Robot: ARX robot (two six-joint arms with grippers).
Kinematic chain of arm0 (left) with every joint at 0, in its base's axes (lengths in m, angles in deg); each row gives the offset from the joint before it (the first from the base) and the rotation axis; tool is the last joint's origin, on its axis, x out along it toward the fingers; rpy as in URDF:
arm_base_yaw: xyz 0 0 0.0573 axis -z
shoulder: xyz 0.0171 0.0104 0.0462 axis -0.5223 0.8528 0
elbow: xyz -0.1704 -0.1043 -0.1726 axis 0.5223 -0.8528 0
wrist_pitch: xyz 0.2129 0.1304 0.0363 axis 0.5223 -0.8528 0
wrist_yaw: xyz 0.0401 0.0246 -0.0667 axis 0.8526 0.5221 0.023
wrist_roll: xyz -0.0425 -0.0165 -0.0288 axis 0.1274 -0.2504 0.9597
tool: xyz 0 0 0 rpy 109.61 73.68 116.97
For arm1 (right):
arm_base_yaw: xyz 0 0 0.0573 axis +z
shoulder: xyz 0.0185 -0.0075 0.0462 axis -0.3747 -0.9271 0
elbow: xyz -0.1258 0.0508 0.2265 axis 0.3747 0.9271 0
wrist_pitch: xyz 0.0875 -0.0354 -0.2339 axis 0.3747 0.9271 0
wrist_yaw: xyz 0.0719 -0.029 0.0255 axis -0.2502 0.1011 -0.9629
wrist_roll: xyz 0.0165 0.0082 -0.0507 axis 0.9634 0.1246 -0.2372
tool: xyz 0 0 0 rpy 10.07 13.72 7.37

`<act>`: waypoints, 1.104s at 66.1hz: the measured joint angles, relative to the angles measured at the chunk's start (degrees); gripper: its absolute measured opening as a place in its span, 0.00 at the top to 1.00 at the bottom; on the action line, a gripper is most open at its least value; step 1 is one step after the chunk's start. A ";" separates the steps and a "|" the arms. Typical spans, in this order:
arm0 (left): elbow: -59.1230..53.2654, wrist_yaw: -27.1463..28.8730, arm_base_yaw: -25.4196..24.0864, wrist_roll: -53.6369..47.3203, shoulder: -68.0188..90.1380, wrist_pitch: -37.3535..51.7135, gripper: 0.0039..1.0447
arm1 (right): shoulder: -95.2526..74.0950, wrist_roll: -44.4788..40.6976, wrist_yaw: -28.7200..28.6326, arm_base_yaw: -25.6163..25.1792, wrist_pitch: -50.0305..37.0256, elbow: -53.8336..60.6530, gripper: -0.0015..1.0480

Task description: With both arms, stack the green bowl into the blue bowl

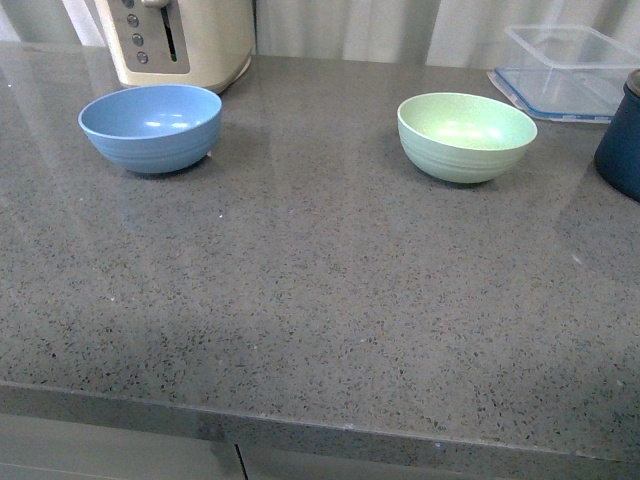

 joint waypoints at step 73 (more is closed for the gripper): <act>28.48 13.16 -3.08 14.25 65.96 14.12 0.06 | 0.02 0.00 -0.02 0.04 0.07 0.00 0.10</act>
